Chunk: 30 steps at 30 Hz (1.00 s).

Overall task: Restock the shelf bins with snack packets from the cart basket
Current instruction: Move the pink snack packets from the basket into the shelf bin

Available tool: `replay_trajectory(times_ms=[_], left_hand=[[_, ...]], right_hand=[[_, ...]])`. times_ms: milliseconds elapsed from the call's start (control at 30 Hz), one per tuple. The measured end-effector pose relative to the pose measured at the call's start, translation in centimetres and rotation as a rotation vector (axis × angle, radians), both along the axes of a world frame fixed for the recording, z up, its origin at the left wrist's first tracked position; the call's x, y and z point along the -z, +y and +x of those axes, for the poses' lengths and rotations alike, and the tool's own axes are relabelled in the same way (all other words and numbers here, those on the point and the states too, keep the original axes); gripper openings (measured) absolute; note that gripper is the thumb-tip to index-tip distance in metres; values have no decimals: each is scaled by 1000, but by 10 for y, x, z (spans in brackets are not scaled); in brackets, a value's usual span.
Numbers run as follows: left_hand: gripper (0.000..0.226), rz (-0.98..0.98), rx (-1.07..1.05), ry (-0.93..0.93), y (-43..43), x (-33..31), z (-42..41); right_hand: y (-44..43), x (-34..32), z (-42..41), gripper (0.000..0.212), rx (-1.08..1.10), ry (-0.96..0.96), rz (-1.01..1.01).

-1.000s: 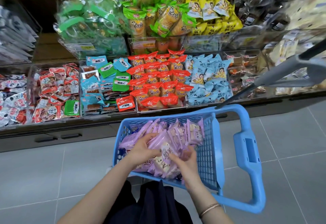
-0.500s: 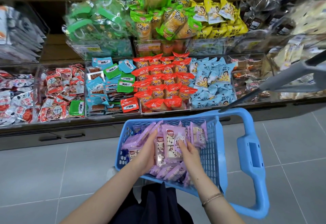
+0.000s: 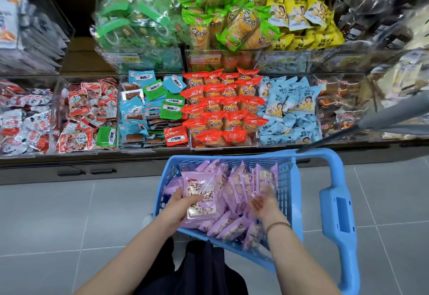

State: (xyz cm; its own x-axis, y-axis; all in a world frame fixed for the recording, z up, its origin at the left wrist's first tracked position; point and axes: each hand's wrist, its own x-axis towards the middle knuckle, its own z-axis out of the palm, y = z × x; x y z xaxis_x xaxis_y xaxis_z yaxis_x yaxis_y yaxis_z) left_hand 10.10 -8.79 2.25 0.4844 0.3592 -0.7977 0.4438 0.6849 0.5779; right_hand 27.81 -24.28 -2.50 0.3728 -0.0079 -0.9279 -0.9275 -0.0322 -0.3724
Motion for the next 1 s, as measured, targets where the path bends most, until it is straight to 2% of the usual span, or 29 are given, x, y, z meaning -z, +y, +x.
replay_trajectory(times_ms=[100,167,267,400,500,567,600,633,667,767,867,933,1000], left_hand=[[48,-30,-91,10,7,2,-11],[40,-42,-114,6,10,2,-17],[33,-61,-160,-2,12,2,-19],[29,-105,-145,-13,10,0,-10],[26,-115,-88,-19,7,-1,1],[23,-104,-44,31,3,0,8],[23,-104,-19,58,0,1,11],[25,-104,15,75,-3,2,13],[32,-97,49,88,-7,2,16],[74,-47,174,79,-17,5,20],[102,-108,211,34,-19,8,16],[98,-189,131,4,-17,10,11],[87,-171,101,16,-14,14,3]], right_hand=[[3,17,12,32,3,27,-10],[4,21,16,30,-21,28,-30],[-3,25,17,34,58,60,2],[-27,15,1,28,139,20,83],[-40,-1,-19,34,63,-50,174],[-43,-18,-37,23,-27,-119,259],[-42,-27,-47,11,-93,-156,290],[-40,-36,-56,3,-181,-208,288],[-37,-43,-64,6,-302,-271,248],[-22,-56,-83,15,-643,-462,153],[-11,-57,-93,15,-783,-552,125],[-8,-53,-93,12,-806,-568,135],[-13,-41,-89,10,-763,-508,139]])
